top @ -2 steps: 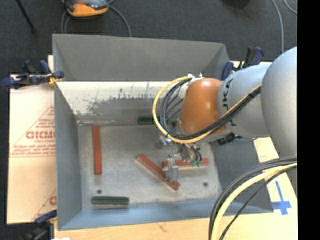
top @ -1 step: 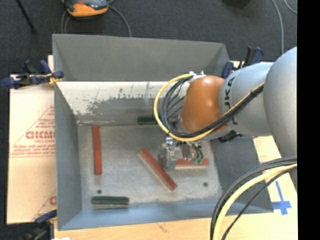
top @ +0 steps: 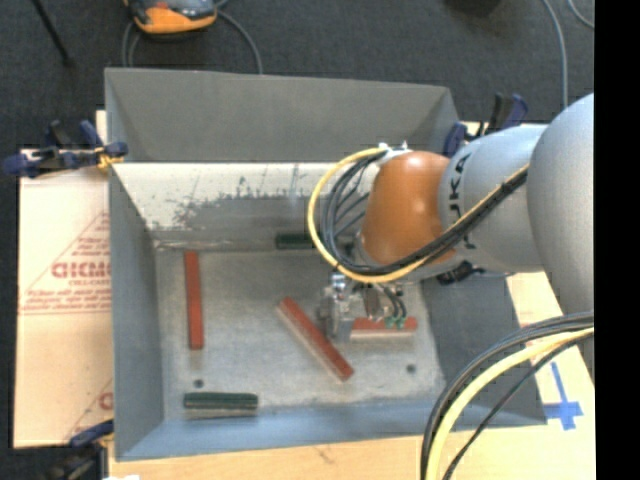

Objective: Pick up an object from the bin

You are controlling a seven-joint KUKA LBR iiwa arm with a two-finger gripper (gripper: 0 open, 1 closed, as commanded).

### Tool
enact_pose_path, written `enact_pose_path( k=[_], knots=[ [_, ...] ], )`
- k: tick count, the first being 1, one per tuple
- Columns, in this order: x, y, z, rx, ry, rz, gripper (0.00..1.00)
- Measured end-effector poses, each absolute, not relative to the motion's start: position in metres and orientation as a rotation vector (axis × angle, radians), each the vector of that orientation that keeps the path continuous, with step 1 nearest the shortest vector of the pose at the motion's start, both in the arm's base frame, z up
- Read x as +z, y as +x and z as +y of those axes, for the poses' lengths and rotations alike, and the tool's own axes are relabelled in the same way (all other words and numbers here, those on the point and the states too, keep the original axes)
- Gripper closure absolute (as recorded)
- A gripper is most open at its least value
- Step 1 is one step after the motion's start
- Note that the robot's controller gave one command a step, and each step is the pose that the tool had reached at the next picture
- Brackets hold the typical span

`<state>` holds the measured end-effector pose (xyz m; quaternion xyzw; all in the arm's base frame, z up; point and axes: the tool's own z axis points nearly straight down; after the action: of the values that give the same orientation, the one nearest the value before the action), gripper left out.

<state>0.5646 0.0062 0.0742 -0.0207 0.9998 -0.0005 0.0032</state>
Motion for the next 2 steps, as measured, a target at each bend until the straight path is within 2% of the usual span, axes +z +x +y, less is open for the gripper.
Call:
enact_pose_path(
  k=[1,2],
  knots=[
    [0.1645,0.5705,0.0059,0.001,0.129,3.129,0.0],
    [0.1614,0.5688,0.0057,0.0,0.129,3.135,0.0]
  ],
)
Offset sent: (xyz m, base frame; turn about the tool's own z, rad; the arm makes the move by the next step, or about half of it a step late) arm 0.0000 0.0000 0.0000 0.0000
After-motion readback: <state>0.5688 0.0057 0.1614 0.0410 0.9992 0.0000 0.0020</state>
